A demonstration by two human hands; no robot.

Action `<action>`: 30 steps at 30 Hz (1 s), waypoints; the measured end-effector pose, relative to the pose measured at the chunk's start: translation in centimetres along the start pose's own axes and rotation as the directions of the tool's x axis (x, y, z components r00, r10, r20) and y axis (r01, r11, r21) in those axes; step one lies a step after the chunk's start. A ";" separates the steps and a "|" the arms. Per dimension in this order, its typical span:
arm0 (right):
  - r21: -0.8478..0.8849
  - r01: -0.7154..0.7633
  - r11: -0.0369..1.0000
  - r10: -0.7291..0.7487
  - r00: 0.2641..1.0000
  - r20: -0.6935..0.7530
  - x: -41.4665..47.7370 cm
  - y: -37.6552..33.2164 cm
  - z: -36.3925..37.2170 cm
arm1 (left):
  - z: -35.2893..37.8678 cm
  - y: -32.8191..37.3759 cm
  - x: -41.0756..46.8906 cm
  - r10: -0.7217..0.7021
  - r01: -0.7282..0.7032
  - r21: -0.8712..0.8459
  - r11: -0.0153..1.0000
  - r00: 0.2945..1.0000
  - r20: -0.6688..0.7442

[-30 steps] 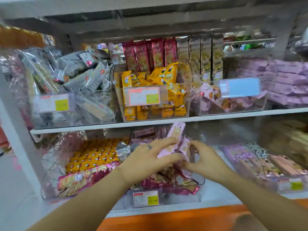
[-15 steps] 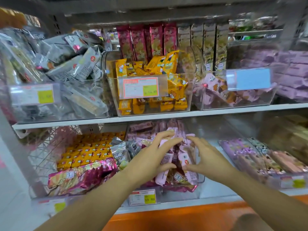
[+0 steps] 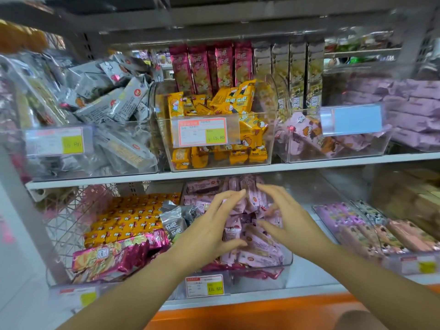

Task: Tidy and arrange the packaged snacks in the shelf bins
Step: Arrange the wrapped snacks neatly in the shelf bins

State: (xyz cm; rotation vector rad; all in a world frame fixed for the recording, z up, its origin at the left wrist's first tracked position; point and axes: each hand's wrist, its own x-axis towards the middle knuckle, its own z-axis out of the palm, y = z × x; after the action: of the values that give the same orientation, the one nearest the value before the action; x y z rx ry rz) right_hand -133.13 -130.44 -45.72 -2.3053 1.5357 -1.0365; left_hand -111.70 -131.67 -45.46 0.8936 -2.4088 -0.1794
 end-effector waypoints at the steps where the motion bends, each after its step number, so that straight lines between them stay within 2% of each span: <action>1: 0.022 0.033 0.999 -0.033 0.999 0.008 0.6 -0.4 0.0 | 0.1 0.0 0.1 0.008 -0.008 -0.004 1.000 1.000 0.001; 4: 0.067 0.049 0.997 -0.052 0.997 0.056 2.0 -1.5 0.1 | 0.5 0.2 0.4 0.046 -0.047 -0.037 0.998 0.999 -0.021; 9: 0.132 0.035 0.991 -0.033 0.999 -0.020 2.2 -2.0 0.0 | 0.3 0.2 0.0 0.100 -0.102 -0.031 0.994 0.993 -0.066; 12: 0.196 -0.015 0.980 0.041 0.991 -0.131 1.4 -2.1 -0.3 | -0.2 -0.1 0.1 0.049 -0.065 -0.083 0.994 0.982 -0.184; 14: 0.177 -0.057 0.983 0.081 0.988 -0.130 0.9 -1.8 -0.3 | -0.4 -0.7 0.1 -0.012 -0.008 -0.085 0.996 0.972 -0.234; 17: 0.016 -0.113 0.993 0.114 0.993 -0.043 0.5 -1.0 0.4 | -0.4 -1.5 0.3 -0.010 0.021 0.031 0.999 0.948 -0.319; 19: -0.027 -0.114 0.993 0.113 0.993 -0.012 0.7 -0.9 0.7 | -0.5 -1.9 0.5 0.116 -0.027 0.219 0.975 0.908 -0.402; 21: -0.042 -0.134 0.990 0.135 0.991 0.001 1.0 -1.3 0.9 | -0.7 -2.0 0.5 0.283 -0.088 0.405 0.910 0.846 -0.451; 24: -0.076 -0.166 0.983 0.165 0.986 -0.020 1.6 -2.2 1.6 | -1.6 -2.4 0.3 0.351 -0.064 0.522 0.851 0.808 -0.473; 27: 0.067 -0.257 0.964 0.259 0.965 -0.030 2.9 -2.8 2.6 | -2.0 -3.4 0.1 0.296 -0.029 0.507 0.861 0.840 -0.454; 30: 0.302 -0.308 0.902 0.321 0.947 0.009 4.1 -3.4 3.5 | -2.1 -4.0 0.0 0.123 0.075 0.447 0.892 0.909 -0.398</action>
State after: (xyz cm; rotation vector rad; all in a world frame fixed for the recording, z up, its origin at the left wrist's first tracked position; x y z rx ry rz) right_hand -127.53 -133.26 -44.76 -1.7728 1.5723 -1.1414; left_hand -108.32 -134.60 -44.92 0.9801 -2.0753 0.5613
